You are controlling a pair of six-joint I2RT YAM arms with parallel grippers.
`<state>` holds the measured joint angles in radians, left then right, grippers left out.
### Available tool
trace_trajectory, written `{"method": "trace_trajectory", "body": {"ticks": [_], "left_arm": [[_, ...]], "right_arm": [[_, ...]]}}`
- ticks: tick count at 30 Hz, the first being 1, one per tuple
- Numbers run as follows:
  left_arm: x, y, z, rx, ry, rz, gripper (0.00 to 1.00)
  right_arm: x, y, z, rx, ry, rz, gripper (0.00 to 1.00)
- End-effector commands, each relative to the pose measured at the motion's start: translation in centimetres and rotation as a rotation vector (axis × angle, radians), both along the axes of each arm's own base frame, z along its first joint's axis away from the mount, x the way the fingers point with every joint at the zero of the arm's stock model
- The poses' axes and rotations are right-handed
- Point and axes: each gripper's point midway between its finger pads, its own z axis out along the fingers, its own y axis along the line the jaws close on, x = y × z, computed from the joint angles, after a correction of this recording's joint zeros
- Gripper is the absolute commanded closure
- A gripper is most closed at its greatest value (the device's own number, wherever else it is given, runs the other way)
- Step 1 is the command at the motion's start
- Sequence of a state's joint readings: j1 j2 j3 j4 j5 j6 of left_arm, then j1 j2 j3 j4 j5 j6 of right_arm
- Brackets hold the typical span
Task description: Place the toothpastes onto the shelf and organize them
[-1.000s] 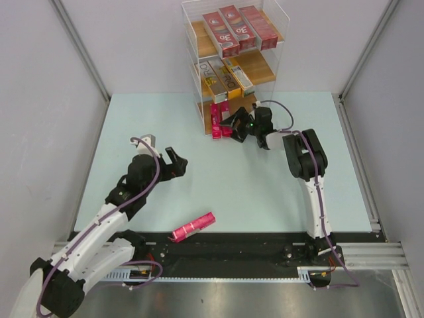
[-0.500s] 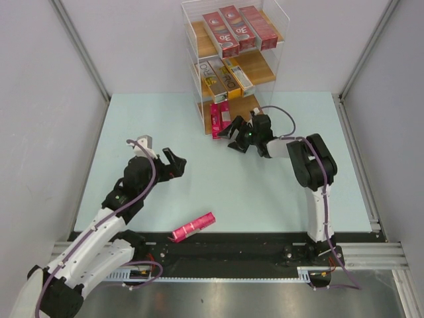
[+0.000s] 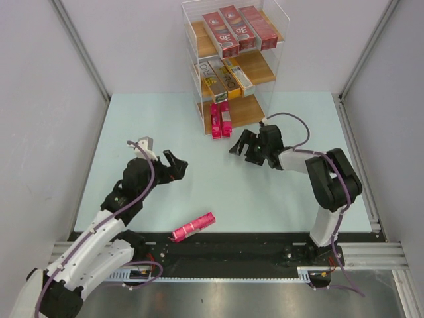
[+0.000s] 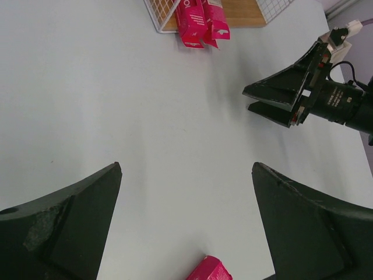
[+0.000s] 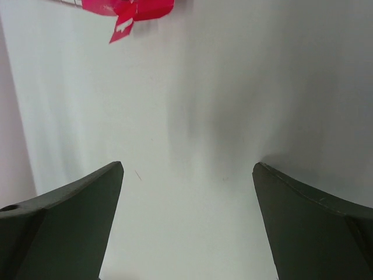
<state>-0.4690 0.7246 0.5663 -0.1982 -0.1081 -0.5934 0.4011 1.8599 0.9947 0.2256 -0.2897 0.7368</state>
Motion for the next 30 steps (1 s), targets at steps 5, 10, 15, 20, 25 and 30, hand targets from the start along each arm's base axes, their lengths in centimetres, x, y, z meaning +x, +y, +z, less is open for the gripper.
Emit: {"method": "trace_trajectory", "body": {"ticks": [5,10,15,20,25,30], "left_arm": [[-2.1,-4.4,-0.3,0.032,-0.020,-0.326,0.00],[-5.1,-7.2,-1.7,0.069,0.021,-0.500,0.00],[-7.9,-9.2,-4.3,0.150,0.110,-0.577,0.00],[-10.0,-8.9,-8.9,0.351,0.316,-0.519,0.00],[-13.3,-11.1,-10.0,0.458,0.370,-0.613,0.00],[-13.8,-11.6,-11.3,0.492,0.388,-0.613,0.00]], "right_arm": [[-3.1,-2.0,3.2,-0.110,-0.081,0.028,0.00],[-4.8,-2.7,6.3,-0.107,-0.141,0.052,0.00],[-7.0,-4.2,7.5,-0.131,-0.142,0.076,0.00],[-8.7,-6.0,8.9,-0.132,-0.151,0.080,0.00],[-9.7,-7.3,9.3,-0.139,-0.154,0.066,0.00],[-10.0,-8.0,9.2,-0.128,-0.148,0.058,0.01]]}}
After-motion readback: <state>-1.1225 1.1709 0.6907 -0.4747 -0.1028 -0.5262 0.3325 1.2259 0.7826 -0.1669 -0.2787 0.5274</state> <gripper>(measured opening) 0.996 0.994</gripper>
